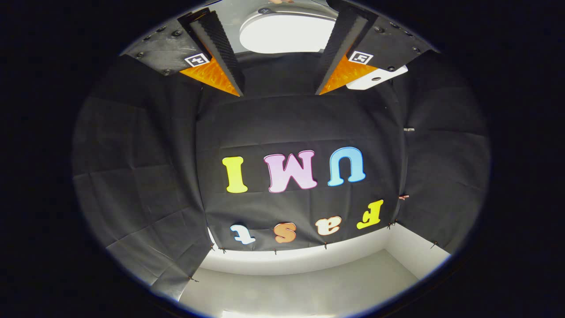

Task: Open the toilet lid.

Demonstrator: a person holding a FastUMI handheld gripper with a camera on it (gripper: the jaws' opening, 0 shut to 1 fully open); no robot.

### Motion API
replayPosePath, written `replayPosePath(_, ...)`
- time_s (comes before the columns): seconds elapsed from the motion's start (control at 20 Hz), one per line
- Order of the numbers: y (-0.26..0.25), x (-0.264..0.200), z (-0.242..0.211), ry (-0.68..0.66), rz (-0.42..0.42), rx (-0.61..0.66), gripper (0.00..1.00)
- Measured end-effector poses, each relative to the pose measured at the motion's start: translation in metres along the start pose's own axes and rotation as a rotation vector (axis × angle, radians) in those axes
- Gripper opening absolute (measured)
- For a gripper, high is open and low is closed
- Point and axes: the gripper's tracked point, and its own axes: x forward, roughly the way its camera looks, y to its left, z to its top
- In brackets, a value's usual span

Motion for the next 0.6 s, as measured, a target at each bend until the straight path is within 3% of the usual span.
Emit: replayPosePath(0.6, -0.044, 0.023, -0.055, 0.027, -0.106, -0.012, 0.98)
